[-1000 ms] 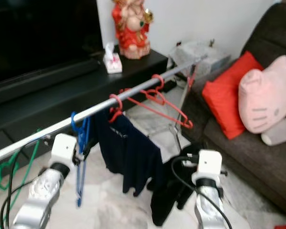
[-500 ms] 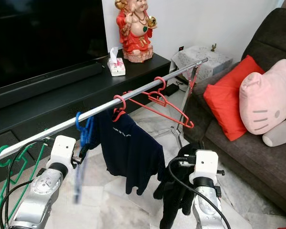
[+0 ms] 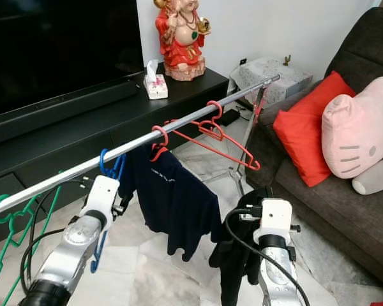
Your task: Hang hanger
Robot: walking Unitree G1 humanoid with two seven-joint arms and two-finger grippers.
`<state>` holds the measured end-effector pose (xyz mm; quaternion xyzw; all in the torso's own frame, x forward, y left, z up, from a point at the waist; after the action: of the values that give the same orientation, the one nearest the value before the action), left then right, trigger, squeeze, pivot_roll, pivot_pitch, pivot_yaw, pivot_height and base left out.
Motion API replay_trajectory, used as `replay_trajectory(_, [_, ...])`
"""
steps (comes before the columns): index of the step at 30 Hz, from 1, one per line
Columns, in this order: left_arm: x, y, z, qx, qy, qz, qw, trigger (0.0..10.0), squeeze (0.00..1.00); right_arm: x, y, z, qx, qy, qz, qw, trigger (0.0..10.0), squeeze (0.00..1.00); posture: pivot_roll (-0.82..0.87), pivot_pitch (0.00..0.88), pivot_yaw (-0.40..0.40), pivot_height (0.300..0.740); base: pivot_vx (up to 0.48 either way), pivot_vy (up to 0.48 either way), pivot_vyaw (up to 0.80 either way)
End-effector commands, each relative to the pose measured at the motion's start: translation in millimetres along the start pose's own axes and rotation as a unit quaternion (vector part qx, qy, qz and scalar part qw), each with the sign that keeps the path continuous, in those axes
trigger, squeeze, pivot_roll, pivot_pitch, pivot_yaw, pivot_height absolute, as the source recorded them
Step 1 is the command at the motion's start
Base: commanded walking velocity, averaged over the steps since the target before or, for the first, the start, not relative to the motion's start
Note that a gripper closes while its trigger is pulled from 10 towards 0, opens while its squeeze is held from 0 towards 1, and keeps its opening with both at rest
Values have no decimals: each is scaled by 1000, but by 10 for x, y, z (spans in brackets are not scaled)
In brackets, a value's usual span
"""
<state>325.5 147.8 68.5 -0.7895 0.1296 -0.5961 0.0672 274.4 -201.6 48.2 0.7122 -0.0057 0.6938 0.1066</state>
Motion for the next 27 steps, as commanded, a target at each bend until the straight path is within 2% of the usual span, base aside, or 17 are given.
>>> replay_trajectory(1, [6,-11,27,12,-6,14,1000,10000,0,57,46,24,-6,12,4,1000,10000,0,-54,0,-39,740,0,0,0])
replay_trajectory(4, [1,-32,28,17,-7,21,1000,10000,0,59,51,24,-6,12,4,1000,10000,0,-50,0,-43,740,0,0,0])
replay_trajectory(5, [-15,-46,24,20,-11,21,1000,3843,0,58,49,26,-5,11,3,1000,10000,0,-48,0,-45,740,0,0,0])
replay_trajectory(6, [-27,-54,25,22,-13,22,999,3843,0,57,47,27,-4,11,3,1000,10000,0,-47,0,-47,740,0,0,0])
replay_trajectory(7, [-36,-63,25,23,-15,21,999,0,0,57,42,30,-2,10,3,1000,10000,0,-43,0,-50,740,0,0,0])
replay_trajectory(27, [-70,-125,12,36,-21,36,998,0,0,56,2,44,6,7,6,1000,10000,0,-32,0,-55,740,0,0,0])
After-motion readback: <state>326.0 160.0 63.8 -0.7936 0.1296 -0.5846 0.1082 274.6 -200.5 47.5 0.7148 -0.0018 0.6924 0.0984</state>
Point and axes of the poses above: a point about 5 cm out from each wrist's last joint towards the gripper, its own z axis pointing out of the wrist towards the gripper, its own x axis along the axis of the wrist's last joint, y = z × x, the point moved 2 cm from there along z, pointing out of the wrist towards the gripper, and after that the axes turned 1 degree about -z, right-handed, at the moved point
